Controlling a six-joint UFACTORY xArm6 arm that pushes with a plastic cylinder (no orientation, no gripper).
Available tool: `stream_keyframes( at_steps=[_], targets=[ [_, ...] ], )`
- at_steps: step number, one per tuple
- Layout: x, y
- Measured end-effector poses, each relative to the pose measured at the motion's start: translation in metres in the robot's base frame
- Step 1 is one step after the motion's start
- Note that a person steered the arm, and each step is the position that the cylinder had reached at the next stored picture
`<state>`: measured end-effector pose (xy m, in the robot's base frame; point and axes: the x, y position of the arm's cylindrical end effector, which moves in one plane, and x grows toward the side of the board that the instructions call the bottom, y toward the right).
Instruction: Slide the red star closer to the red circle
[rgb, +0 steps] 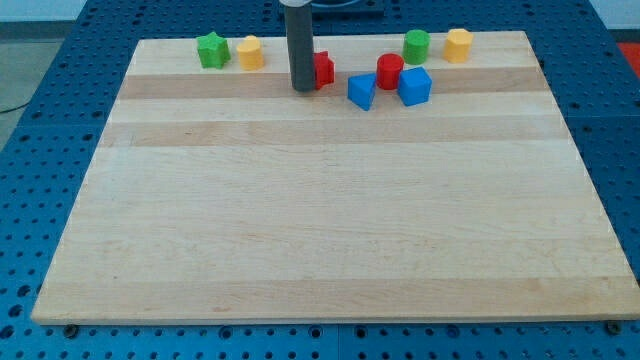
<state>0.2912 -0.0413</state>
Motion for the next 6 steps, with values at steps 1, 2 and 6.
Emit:
stream_keyframes(
  at_steps=[1, 2, 6],
  targets=[
    [-0.011, 0.000],
    [-0.011, -0.021],
    [-0.047, -0.015]
  ],
)
